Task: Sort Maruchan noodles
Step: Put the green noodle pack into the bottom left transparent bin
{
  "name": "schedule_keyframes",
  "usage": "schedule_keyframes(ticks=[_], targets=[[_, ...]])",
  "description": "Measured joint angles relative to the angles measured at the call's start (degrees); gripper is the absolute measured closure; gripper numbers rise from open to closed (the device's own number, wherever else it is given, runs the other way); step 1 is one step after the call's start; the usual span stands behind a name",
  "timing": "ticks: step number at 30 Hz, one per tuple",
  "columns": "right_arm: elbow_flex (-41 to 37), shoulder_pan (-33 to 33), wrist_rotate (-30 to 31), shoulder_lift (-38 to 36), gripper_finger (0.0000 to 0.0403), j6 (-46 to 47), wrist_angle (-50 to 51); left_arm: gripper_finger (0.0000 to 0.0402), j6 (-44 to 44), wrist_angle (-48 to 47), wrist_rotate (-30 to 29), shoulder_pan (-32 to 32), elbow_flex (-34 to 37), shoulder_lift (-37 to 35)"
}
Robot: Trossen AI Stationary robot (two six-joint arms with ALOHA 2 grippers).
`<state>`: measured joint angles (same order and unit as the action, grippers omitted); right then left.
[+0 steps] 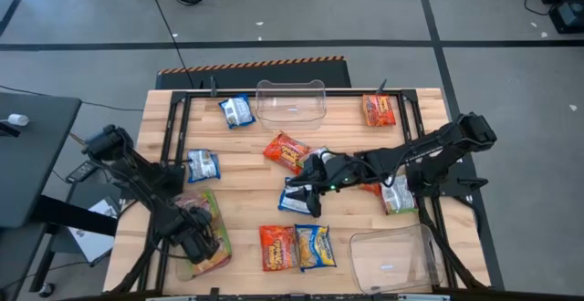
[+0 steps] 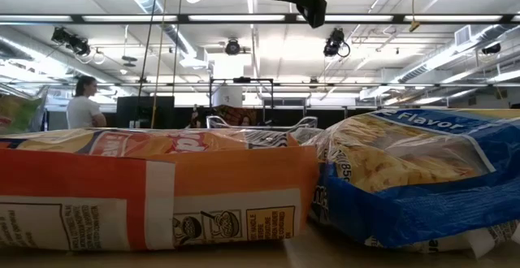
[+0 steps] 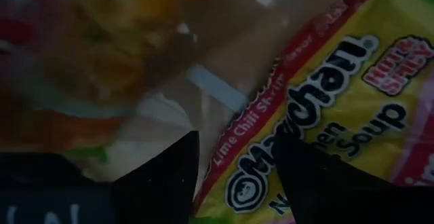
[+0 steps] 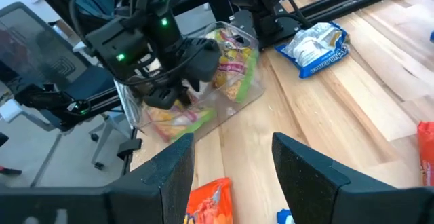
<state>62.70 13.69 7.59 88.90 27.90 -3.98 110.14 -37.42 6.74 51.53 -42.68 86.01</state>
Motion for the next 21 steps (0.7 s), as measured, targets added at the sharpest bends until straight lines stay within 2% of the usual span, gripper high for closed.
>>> schedule_keyframes(ticks=[3,6,8,12,13,17,21], targets=[[0.00,-0.34,-0.19,0.00,0.0199,0.00,0.23,0.0210,-0.50,2.22,0.67,0.02,-0.08,0.57],[0.00,-0.50,-0.20,0.00,0.0199,-0.02,0.27,0.0233,-2.05,1.31,-1.56,0.07,-0.02,0.83],[0.00,-0.50,-0.20,0.00,0.0199,-0.05,0.56,0.0267,-2.90,0.85,-2.24,0.09,-0.02,0.78],[0.00,-0.49,-0.24,0.00,0.0199,-0.22,1.26,0.0371,-4.44,0.28,-3.55,0.09,-0.02,0.76],[0.00,-0.50,-0.24,0.00,0.0199,-0.22,1.26,0.0385,-4.71,0.04,-3.65,0.09,-0.02,0.76],[0.00,-0.48,-0.27,0.00,0.0199,-0.22,1.24,0.0392,-7.15,-3.54,-2.34,0.07,-0.32,0.14],[0.00,-0.50,-0.28,0.00,0.0199,-0.24,1.24,0.0397,-9.30,-15.13,-2.64,0.07,-4.02,-2.41]])
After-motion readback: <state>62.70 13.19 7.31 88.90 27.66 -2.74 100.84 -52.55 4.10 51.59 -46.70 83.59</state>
